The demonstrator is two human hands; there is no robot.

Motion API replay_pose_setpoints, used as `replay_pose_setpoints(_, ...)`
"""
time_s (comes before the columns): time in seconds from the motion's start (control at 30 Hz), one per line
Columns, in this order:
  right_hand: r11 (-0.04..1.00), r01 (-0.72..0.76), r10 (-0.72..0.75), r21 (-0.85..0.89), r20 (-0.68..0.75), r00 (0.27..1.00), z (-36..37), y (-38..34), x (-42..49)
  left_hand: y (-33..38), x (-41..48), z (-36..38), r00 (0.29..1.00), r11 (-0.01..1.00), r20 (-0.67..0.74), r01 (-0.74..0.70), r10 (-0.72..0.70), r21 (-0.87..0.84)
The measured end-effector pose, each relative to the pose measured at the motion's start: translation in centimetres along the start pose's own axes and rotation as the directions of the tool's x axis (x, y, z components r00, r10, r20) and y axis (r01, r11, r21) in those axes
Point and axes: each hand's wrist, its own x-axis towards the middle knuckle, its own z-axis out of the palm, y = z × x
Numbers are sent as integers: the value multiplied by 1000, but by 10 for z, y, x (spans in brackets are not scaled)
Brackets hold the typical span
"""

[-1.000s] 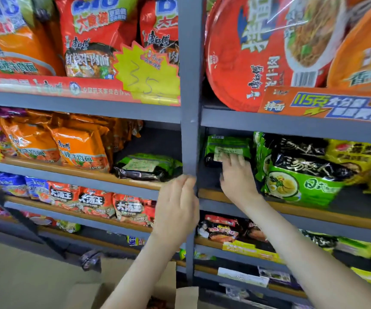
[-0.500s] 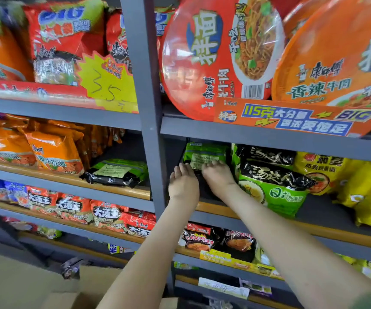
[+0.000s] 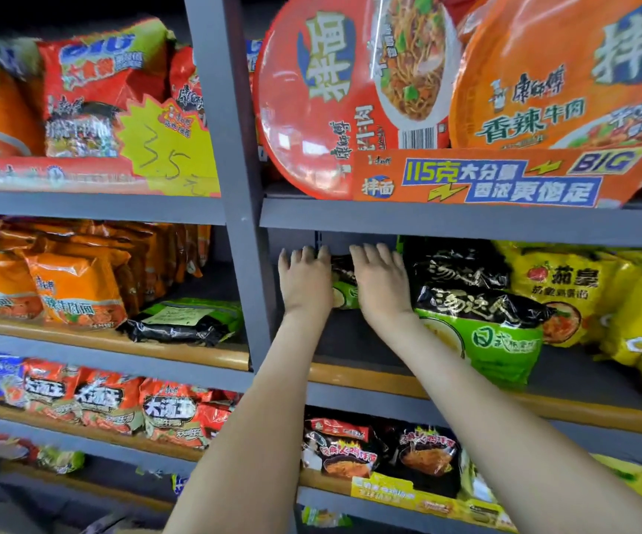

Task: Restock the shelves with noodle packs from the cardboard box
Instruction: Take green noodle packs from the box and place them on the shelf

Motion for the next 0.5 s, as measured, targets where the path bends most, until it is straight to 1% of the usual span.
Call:
replay_pose_setpoints(0.03, 1000, -22, 23, -8, 53, 998, 4, -2, 0, 1, 5, 1, 1000, 1000, -4, 17, -17, -19)
replay_pose_setpoints(0.07, 999, -30, 31, -10, 137, 990, 9, -4, 0, 3, 10, 3, 1000, 999, -5, 28, -28, -41)
replay_pose_setpoints(0.13, 997, -62, 71, -42, 263, 962, 22, -7, -2, 5, 17, 9, 1000, 994, -3, 17, -18, -106)
replay_pose_setpoints(0.2, 991, -87, 116, -106, 308, 944, 39, -9, -1, 5, 23, 15, 1000, 985, -10, -19, 17, -169)
replay_pose_setpoints(0.27, 981, -96, 146, -169, 312, 939, 52, -6, 6, 3, 27, 22, 998, 984, 7, -57, 59, -169)
replay_pose_setpoints(0.4, 971, -64, 151, -231, 379, 913, 68, -2, 22, 3, 30, 44, 993, 993, 8, -117, 117, -23)
replay_pose_setpoints(0.43, 966, -61, 149, -250, 352, 924, 73, -2, 26, 5, 30, 49, 993, 993, 9, -117, 117, 3)
replay_pose_setpoints(0.5, 956, -77, 145, -283, 228, 963, 86, -2, 33, 7, 30, 59, 993, 993, 60, -109, 106, 36)
